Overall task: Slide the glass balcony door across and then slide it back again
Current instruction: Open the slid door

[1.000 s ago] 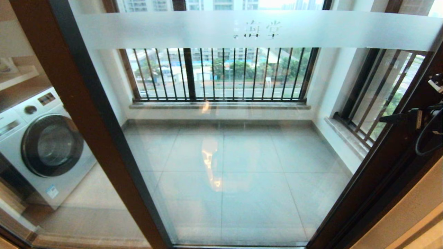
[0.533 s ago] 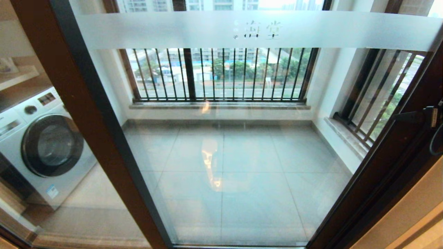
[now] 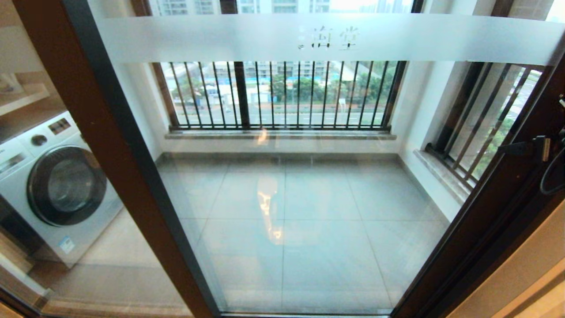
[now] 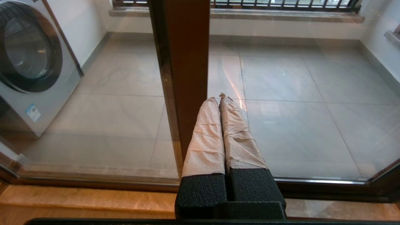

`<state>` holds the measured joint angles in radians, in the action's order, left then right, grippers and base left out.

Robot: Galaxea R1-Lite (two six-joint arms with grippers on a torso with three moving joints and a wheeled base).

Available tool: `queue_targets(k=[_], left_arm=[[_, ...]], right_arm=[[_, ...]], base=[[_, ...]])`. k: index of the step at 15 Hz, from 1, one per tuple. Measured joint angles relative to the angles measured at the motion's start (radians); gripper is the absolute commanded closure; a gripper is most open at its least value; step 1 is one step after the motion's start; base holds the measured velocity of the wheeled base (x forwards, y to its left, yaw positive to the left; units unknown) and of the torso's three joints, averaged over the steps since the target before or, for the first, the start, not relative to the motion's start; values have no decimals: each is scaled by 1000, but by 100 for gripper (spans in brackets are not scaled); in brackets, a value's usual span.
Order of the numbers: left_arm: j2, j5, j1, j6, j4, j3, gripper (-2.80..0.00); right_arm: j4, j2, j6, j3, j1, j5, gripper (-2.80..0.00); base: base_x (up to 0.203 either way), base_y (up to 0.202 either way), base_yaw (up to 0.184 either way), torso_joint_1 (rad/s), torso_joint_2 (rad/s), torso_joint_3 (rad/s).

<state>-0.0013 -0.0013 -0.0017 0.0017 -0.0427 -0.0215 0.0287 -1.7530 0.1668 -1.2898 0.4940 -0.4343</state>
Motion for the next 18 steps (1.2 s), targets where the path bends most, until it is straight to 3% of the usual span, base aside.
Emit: queue_targets(k=[11, 18], left_arm=[[0, 0, 0, 0, 0, 0, 0], [0, 0, 0, 0, 0, 0, 0]], right_arm=[[0, -32, -5, -29, 13, -6, -280], [71, -69, -90, -40, 6, -33, -280]], base=[[0, 0, 0, 0, 0, 0], [0, 0, 0, 0, 0, 0]])
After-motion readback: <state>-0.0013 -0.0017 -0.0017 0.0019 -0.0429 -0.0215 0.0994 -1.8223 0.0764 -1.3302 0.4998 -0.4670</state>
